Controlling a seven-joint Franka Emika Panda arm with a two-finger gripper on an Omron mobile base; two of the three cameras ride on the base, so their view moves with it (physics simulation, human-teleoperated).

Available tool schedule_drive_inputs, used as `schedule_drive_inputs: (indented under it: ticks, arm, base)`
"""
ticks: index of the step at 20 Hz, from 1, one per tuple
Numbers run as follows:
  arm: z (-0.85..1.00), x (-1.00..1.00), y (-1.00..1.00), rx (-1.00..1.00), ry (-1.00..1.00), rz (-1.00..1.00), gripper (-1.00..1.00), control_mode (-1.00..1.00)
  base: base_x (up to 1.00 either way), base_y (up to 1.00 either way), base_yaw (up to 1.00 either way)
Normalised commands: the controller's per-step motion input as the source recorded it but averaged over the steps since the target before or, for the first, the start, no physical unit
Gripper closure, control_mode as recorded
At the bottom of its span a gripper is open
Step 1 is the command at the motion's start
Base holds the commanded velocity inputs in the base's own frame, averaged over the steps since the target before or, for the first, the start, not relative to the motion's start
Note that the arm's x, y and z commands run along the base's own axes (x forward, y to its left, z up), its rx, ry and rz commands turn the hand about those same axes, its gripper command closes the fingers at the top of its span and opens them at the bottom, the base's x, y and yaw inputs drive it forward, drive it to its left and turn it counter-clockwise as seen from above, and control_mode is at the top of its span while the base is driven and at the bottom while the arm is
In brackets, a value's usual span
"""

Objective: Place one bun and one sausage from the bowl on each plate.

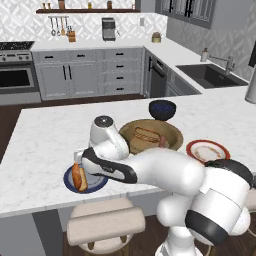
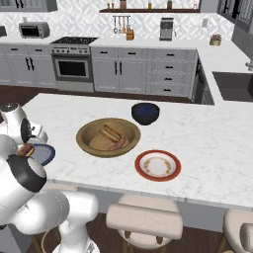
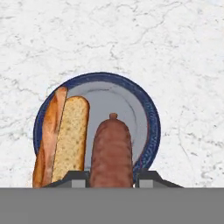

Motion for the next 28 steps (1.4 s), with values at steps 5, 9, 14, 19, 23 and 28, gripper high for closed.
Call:
schedule_drive_inputs:
  ticks: [5,9,14,19,23,28]
  arm:
    - [-0.38,0.13,0.12,-0.11,0.00,0.24,1.00,-1.00]
    - [-0.41,0.11,0.00,-0.03,0.00,0.19,1.00,-1.00]
    - [-0.49,0.00,-0.01,-0.01,-0.04,0.01,1.00,-1.00]
    - [-0.28,0.14,-0.13,0.00,-0.06,-0.07,1.00,-1.00]
    - [-0.03,0.32,0.00,0.01,-0.09,0.00,1.00,-1.00]
    - [0.00,0.30,0.24,0.00,0.00,-0.02,1.00,-1.00]
  base:
    - [0.00,0.00,0.00]
    - [0.00,0.00,0.00]
    - [0.00,0.00,0.00]
    - [0.00,0.00,0.00]
    - [0.00,0.00,0.00]
    - [0.00,0.00,0.00]
